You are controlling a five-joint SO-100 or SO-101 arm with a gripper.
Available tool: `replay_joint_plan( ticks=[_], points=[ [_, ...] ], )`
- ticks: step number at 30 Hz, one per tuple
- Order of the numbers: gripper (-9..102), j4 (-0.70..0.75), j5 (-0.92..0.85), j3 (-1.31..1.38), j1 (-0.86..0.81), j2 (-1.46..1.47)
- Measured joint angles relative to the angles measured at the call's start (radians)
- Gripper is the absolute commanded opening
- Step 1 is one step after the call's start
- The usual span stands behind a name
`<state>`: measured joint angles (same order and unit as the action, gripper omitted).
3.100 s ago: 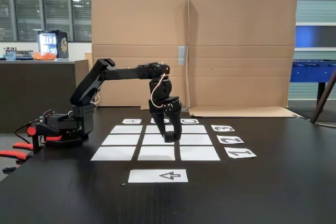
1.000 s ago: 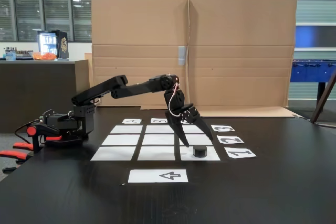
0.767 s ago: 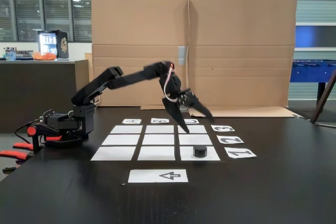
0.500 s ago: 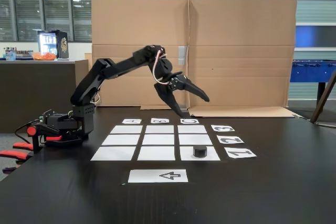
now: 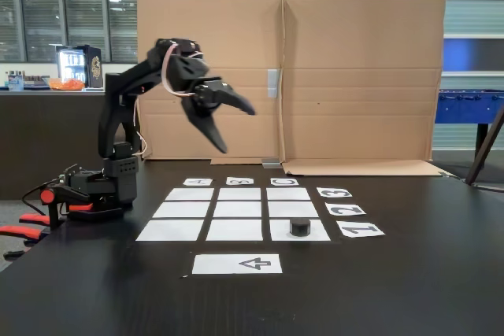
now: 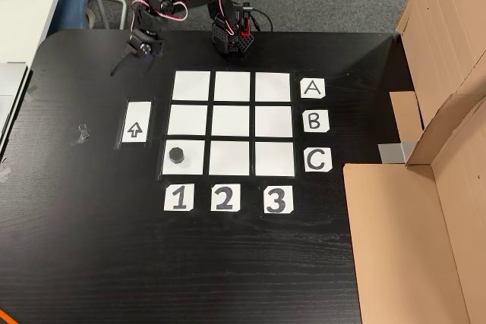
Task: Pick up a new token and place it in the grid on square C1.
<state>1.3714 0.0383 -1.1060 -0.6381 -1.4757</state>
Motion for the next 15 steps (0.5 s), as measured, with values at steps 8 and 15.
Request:
replay_joint_plan(
  ticks=[8,15],
  points=[
    [47,-0.031,-0.017,-0.272,-0.193,-0.225],
    [46,-0.048,-0.041,-0.387,-0.39,-0.356]
  ],
)
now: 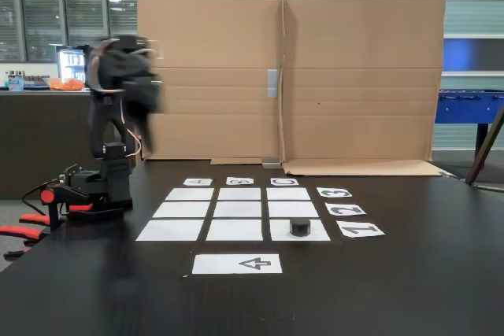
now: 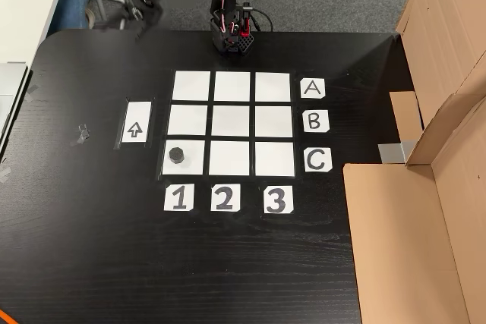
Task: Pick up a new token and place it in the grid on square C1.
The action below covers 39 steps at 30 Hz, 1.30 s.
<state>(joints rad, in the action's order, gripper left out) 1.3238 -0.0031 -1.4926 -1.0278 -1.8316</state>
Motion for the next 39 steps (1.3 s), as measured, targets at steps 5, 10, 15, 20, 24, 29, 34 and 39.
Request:
replay_joint_plan(
  ticks=[5,10,15,20,24,29,34,39],
  points=[
    [46,-0.06,-0.02,-0.129,-0.098,-0.061],
    [46,-0.16,-0.044,-0.305,-0.181,-0.109],
    [46,-0.304,-0.061,-0.486,-0.262,-0.176],
    [42,-0.356,-0.098,-0.617,-0.318,-0.239],
    [39,-0.408,-0.12,-0.735,-0.344,-0.301],
    [39,-0.449,-0.121,-0.873,-0.357,-0.39],
    [27,-0.506,-0.123,-1.023,-0.357,-0.515],
    [26,-0.522,-0.124,-1.137,-0.357,-0.626]
  ],
)
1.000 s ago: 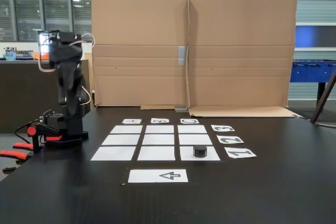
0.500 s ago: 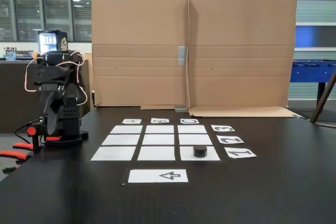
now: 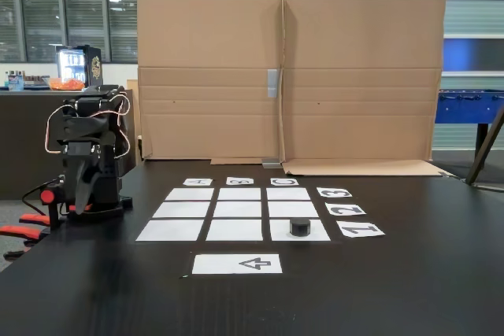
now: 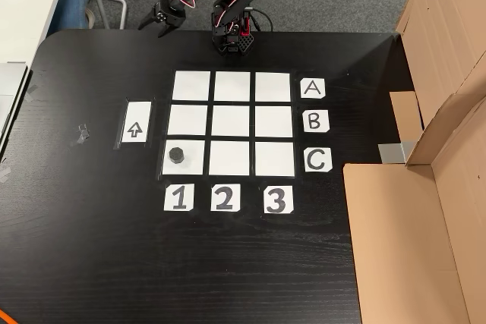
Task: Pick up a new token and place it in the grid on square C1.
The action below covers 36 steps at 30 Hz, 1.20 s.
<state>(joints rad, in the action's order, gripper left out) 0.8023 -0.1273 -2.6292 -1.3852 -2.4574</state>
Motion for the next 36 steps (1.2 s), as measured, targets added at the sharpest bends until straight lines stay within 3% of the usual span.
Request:
replay_joint_plan(
  ticks=[4,10,36],
  points=[
    [23,-0.002,-0.015,-0.101,0.0,-0.101],
    [-1,-0.002,-0.026,-0.212,0.0,-0.265],
    [-1,0.339,-0.032,-0.334,0.006,-0.862]
  ],
)
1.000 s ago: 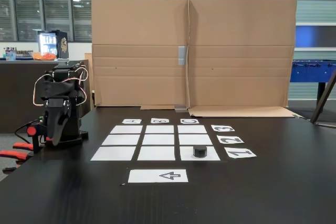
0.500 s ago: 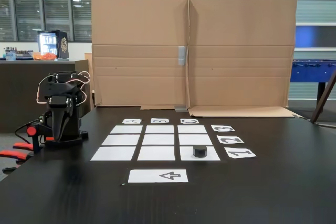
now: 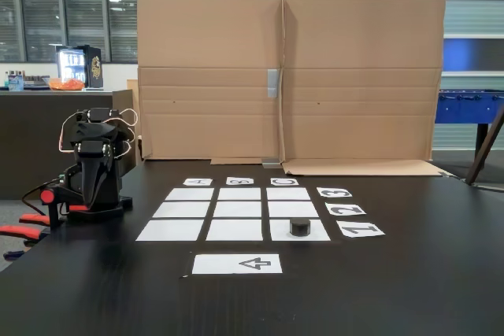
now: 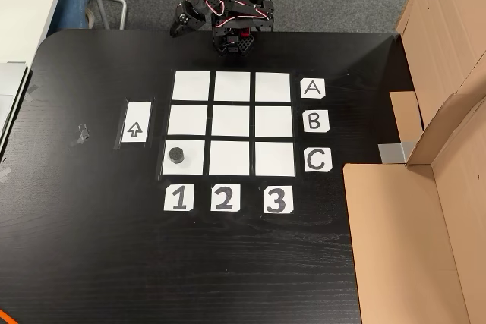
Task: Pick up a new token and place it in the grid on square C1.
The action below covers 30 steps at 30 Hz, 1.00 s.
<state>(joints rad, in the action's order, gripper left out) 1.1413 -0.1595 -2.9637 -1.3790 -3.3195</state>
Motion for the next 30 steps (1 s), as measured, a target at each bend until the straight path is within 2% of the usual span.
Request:
replay_joint_plan(
  ticks=[30],
  points=[
    [-1,0.005,0.0,0.0,-0.017,-0.002]
  ],
)
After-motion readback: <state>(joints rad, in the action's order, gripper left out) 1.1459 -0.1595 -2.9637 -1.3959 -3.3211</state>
